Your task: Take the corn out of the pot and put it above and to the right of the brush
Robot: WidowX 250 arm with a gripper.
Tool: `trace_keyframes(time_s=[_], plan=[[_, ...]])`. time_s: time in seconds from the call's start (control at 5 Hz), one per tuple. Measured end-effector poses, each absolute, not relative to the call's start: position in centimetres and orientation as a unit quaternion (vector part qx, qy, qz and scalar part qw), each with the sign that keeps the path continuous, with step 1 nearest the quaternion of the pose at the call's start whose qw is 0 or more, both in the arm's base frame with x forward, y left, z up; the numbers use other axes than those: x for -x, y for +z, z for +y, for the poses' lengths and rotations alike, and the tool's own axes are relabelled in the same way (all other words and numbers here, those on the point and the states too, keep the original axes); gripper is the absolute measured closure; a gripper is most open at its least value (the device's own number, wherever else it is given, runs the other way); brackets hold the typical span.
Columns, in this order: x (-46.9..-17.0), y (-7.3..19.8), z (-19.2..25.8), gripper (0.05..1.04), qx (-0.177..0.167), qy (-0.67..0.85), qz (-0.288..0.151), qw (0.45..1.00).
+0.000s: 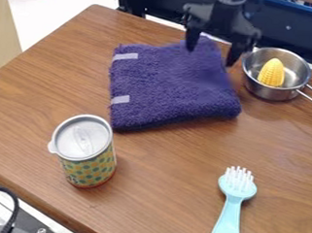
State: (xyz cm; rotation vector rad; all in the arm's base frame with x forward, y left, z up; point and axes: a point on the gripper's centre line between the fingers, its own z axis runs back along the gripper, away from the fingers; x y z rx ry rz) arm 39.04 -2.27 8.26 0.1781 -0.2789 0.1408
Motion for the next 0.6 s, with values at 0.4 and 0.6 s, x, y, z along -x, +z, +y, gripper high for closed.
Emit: trace_keyframes(time_s=[0.4, 0.6], plan=[[-41.8, 8.7, -6.4, 0.084, -0.03, 0.051, -0.108, 0.992], [-42.5, 7.8, -8.3, 0.084, -0.038, 0.052, -0.11, 0.992]])
